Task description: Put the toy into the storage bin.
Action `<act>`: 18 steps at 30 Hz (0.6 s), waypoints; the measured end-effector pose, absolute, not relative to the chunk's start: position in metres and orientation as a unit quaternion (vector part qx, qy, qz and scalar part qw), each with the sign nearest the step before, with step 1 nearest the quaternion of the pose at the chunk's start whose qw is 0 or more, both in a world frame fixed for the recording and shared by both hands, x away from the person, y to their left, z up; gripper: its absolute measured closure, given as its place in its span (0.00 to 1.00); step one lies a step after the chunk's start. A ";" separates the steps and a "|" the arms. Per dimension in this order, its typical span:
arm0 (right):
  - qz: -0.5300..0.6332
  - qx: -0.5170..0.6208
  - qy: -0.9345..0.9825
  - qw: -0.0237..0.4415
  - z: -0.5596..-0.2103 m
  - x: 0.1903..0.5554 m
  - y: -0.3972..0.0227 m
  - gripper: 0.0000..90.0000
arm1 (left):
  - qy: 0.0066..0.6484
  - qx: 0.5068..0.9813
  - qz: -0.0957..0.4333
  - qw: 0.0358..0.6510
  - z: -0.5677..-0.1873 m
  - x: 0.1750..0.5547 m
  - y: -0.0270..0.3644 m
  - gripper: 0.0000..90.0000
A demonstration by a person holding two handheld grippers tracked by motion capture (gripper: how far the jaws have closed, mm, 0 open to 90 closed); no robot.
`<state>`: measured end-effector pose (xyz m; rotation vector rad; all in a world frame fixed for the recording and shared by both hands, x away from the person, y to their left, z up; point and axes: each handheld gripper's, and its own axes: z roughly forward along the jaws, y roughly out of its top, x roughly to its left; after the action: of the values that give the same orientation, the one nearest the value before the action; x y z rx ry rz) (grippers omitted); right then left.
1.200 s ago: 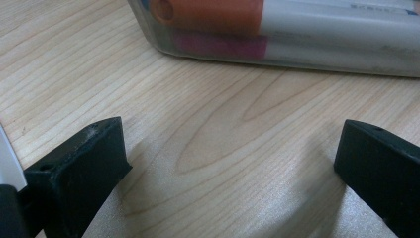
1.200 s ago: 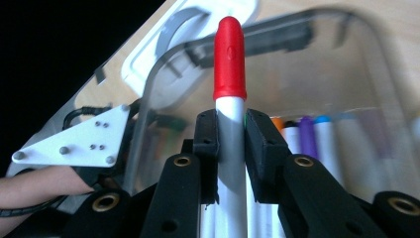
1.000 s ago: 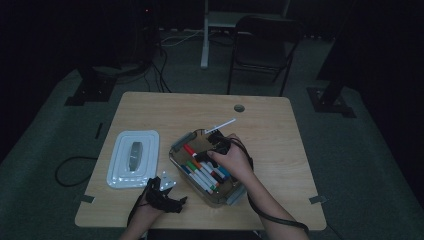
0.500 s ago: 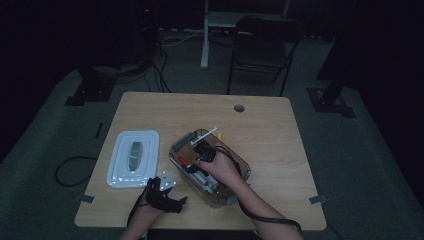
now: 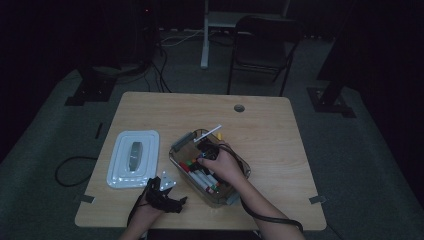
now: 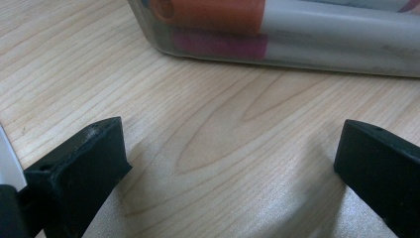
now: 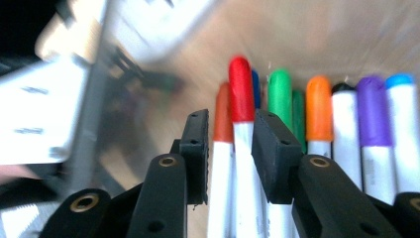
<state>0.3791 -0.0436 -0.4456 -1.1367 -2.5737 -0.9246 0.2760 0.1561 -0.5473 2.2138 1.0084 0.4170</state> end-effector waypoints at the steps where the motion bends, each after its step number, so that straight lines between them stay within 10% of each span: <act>1: -0.320 -0.381 -0.863 0.087 -0.439 0.379 -0.048 0.74 | 0.386 0.847 0.159 0.330 -0.547 0.276 0.156 0.01; 18: -0.407 -0.488 -0.772 0.010 -0.423 0.418 -0.167 0.58 | 0.386 0.847 0.160 0.330 -0.547 0.276 0.156 0.01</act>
<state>0.4178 -0.1671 -0.4227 -1.5243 -2.4090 -1.2705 0.2759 0.1562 -0.5473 2.2144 1.0085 0.4174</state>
